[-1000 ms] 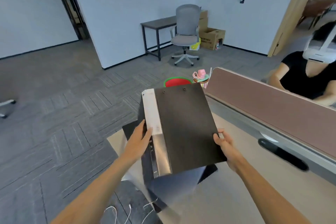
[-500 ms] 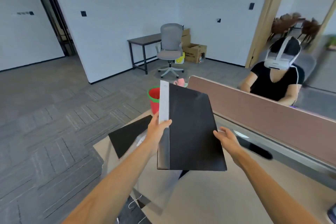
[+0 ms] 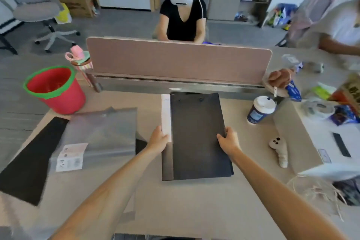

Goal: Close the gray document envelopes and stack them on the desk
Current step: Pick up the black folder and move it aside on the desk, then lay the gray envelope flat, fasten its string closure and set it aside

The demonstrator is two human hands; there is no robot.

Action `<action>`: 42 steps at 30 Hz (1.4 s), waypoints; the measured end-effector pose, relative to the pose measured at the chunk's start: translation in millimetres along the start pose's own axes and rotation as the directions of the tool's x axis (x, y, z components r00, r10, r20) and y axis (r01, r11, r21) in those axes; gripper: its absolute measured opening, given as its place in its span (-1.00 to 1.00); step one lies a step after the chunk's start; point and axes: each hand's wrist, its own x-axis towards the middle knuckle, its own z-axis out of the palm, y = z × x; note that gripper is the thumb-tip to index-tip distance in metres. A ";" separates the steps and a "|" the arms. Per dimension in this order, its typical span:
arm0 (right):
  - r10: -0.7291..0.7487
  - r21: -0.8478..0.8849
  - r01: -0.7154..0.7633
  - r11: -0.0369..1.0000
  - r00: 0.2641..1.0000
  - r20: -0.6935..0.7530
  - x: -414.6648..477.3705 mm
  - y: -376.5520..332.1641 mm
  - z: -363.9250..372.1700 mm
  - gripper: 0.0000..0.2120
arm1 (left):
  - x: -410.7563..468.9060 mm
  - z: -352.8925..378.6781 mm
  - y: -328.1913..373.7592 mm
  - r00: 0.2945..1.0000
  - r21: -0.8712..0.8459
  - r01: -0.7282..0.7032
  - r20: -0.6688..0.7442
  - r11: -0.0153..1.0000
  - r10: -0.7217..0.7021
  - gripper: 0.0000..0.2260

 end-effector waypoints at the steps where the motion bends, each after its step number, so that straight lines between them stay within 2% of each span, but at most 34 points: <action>1: 0.030 -0.030 -0.031 0.999 0.999 -0.039 -3.2 10.7 -2.7 -0.75 | 5.2 9.4 -6.1 0.998 0.023 0.021 0.066 1.000 -0.022 -0.70; 4: 0.108 -0.059 -0.115 0.992 0.988 -0.112 -14.8 36.4 -8.9 -0.59 | 14.8 37.5 -18.9 0.975 0.069 0.075 0.206 0.995 -0.087 -0.75; 6: 0.161 -0.022 -0.167 0.986 0.974 -0.163 -17.3 53.5 -13.7 -0.51 | 15.7 56.3 -17.6 0.968 0.056 0.079 0.232 0.995 -0.090 -0.79; 10: 0.243 0.054 -0.237 0.970 0.943 -0.226 -23.7 84.0 -28.1 -0.51 | 7.7 90.0 -11.4 0.951 0.070 0.076 0.296 0.995 -0.094 -0.72; 14: 0.214 -0.051 -0.225 0.973 0.963 -0.166 -23.5 103.1 -42.6 -0.49 | 3.9 109.3 -13.0 0.932 0.059 0.111 0.339 0.992 -0.125 -0.65; 16: 0.170 -0.121 -0.183 0.976 0.980 -0.107 -21.4 107.8 -44.9 -0.52 | -1.0 111.6 -11.5 0.934 0.083 0.078 0.343 0.993 -0.102 -0.60; 20: 0.058 -0.161 -0.054 0.985 0.998 0.022 -14.3 97.0 -33.6 -0.60 | -14.9 100.4 -5.7 0.960 0.205 -0.038 0.279 0.978 -0.021 -0.63; 23: -0.030 -0.153 0.056 0.987 0.986 0.165 -10.0 75.9 -9.5 -0.62 | -29.1 78.9 -13.7 0.975 0.295 -0.040 0.222 0.955 -0.028 -0.65; 26: -0.131 -0.152 0.186 0.971 0.940 0.314 -11.8 49.7 23.3 -0.63 | -48.7 49.1 -31.6 0.991 0.333 0.005 0.126 0.943 -0.050 -0.72; 29: -0.155 -0.122 0.233 0.965 0.879 0.450 -19.2 26.5 60.8 -0.63 | -73.4 17.8 -53.4 0.995 0.275 0.094 0.002 0.957 -0.099 -0.71; 34: -0.214 -0.113 0.339 0.934 0.784 0.583 -41.8 -8.2 128.5 -0.71 | -109.8 -37.1 -99.7 0.971 0.100 0.208 -0.138 0.973 -0.194 -0.71; 39: -0.208 -0.107 0.335 0.936 0.771 0.602 -63.3 -34.0 194.7 -0.73 | -119.7 -93.3 -141.0 0.937 -0.017 0.252 -0.246 0.968 -0.248 -0.71; 42: -0.169 -0.089 0.284 0.955 0.764 0.622 -71.1 -58.3 224.0 -0.76 | -110.0 -129.8 -164.5 0.909 -0.095 0.280 -0.292 0.955 -0.296 -0.71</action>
